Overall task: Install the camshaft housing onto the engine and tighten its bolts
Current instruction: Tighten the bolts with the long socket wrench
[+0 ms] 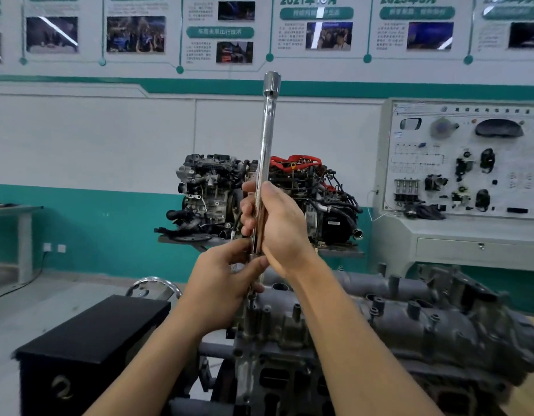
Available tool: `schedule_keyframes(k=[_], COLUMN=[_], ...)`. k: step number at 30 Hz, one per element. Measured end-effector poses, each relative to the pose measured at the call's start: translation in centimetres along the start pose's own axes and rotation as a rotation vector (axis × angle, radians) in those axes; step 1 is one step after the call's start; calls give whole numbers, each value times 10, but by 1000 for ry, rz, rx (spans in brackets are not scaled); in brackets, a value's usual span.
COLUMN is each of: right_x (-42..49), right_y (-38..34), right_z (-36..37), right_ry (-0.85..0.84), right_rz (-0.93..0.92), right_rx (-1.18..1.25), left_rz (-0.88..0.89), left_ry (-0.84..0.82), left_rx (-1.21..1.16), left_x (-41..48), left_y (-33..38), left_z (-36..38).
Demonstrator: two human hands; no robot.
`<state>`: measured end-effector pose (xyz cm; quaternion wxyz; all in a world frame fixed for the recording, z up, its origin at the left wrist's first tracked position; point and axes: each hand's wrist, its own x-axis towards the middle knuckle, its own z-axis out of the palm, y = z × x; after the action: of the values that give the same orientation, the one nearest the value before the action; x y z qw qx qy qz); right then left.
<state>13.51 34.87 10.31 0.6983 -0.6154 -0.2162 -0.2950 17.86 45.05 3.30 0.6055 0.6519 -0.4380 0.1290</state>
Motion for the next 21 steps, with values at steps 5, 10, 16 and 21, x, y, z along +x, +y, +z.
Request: schedule_keyframes(k=[5,10,16,21], right_x=[-7,-7,-3,2], right_y=[5,12,7,-19], right_z=[-5,-14,-9,-16], right_ry=[-23,20,47,-214], right_rz=[-35,-47,5,114], right_rx=[-39,14,-135,-448], left_rz=[25,41,26,-6], left_ry=[-34,-51,-54,-94], left_rx=[-41,-82,-152,-121], left_x=[3,6,8,5], left_y=[-8,-11,-14,-18], left_z=[-3,1,1,-1])
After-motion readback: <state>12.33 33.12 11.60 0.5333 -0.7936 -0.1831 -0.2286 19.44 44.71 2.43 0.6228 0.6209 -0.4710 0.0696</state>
